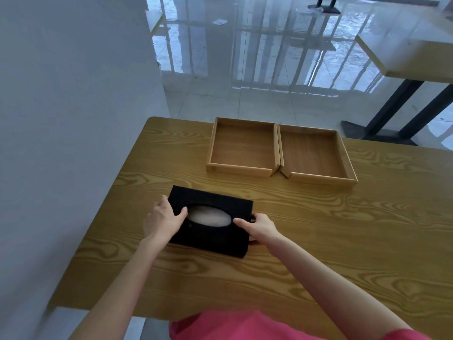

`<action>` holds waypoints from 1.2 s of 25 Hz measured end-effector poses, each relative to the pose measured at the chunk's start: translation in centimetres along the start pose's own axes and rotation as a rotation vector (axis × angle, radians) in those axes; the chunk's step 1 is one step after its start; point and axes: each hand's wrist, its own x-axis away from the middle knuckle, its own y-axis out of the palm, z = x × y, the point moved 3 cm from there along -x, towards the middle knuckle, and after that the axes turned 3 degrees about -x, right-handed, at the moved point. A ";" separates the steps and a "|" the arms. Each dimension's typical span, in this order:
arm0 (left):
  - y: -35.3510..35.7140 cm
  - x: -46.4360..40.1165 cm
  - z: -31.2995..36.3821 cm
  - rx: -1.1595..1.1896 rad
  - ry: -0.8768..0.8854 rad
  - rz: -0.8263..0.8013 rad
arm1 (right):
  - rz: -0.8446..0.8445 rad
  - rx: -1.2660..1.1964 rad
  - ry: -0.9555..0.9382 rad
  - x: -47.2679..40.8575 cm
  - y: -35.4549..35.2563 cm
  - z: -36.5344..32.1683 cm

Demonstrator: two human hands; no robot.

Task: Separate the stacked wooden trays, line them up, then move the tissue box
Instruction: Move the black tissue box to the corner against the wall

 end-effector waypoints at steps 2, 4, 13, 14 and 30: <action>-0.1 0.0 -0.3 0.064 0.015 -0.031 | 0.018 0.036 -0.007 -0.3 0.2 0.1; -0.4 0.1 -0.7 0.141 0.043 -0.056 | 0.035 0.090 -0.037 -0.4 0.2 -0.1; -5.3 -2.2 -0.3 0.378 0.131 0.030 | 0.058 0.144 -0.200 -2.4 -0.7 -7.5; -6.1 -3.1 0.0 0.390 0.144 0.043 | 0.055 0.144 -0.215 -2.9 -0.7 -8.6; -13.1 -19.4 1.4 0.365 0.099 0.077 | -0.086 0.116 -0.257 -15.4 2.3 -23.1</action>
